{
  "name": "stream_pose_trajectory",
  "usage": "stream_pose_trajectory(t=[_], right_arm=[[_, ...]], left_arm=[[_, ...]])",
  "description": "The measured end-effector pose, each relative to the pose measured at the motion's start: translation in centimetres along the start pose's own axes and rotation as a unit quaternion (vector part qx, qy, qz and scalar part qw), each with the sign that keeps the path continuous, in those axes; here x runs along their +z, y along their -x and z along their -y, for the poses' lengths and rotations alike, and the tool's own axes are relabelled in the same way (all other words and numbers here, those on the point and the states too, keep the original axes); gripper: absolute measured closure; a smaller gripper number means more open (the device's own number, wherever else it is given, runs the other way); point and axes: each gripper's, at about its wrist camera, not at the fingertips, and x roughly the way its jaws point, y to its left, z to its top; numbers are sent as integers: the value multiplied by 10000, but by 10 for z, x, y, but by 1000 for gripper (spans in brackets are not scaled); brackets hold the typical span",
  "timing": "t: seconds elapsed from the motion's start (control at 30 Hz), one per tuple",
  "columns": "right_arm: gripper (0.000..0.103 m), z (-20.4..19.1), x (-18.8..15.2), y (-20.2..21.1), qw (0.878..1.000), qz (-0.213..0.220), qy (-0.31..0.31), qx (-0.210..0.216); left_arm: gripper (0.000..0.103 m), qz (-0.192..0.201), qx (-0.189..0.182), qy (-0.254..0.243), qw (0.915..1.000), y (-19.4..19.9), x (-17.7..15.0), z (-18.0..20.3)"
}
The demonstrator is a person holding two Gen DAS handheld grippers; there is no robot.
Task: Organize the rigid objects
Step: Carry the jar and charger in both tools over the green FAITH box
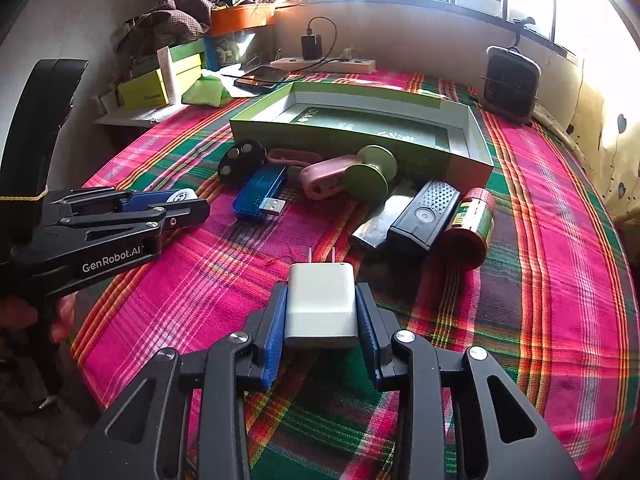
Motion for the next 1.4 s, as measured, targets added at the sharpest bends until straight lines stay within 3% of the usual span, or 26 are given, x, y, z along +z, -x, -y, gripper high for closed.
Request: stream_pose_trajectory(t=[0.27, 0.8, 1.1, 1.4], right_arm=[[68, 5, 19, 8, 9998, 193, -70, -5], [68, 19, 90, 0, 9990, 410, -184, -79], [68, 32, 133, -28, 9990, 315, -301, -133], [68, 45, 160, -77, 9991, -89, -354, -229]], left_arm=[[77, 79, -213, 24, 9997, 6, 23, -3], [77, 460, -435, -44, 9980, 2, 95, -10], [77, 316, -432, -26, 9986, -32, 129, -17], [77, 12, -405, -84, 9991, -79, 150, -17]])
